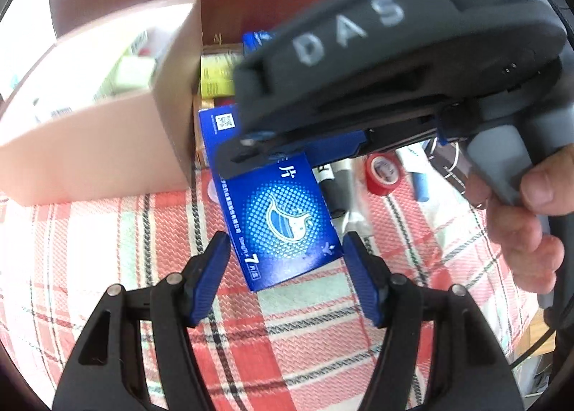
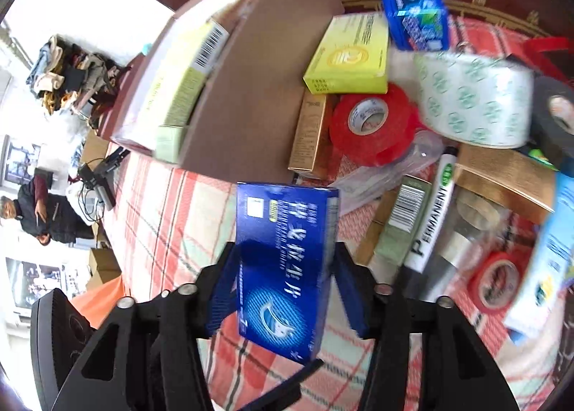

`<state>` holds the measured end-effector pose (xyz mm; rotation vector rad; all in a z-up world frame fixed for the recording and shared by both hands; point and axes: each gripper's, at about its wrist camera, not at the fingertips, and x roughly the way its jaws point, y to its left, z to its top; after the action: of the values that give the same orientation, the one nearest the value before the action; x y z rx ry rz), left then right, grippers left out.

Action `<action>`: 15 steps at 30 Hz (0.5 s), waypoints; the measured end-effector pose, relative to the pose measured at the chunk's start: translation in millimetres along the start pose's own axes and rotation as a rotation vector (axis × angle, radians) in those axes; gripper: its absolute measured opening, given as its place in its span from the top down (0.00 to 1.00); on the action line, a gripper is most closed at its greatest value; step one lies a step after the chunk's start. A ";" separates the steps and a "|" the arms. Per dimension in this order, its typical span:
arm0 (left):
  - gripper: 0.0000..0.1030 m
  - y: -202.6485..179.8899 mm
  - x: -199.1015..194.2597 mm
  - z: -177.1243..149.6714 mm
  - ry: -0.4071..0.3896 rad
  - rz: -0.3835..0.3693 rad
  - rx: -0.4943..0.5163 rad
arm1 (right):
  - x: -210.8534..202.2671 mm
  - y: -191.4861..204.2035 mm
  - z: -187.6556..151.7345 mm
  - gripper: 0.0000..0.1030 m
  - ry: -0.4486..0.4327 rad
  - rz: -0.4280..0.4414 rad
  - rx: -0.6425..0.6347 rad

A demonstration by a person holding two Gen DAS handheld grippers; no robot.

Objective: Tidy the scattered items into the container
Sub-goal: 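Carry the blue medicine box into the cardboard box and release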

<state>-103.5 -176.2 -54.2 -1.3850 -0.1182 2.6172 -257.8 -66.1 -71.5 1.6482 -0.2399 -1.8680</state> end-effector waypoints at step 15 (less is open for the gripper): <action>0.38 30.7 -98.6 2.6 -0.112 0.043 0.041 | -54.0 45.8 -8.1 0.54 -0.094 0.035 -0.040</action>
<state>-55.0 -225.4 22.7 -1.2418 -0.0495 2.7160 -233.9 -69.8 -4.5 1.5225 -0.2666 -1.9138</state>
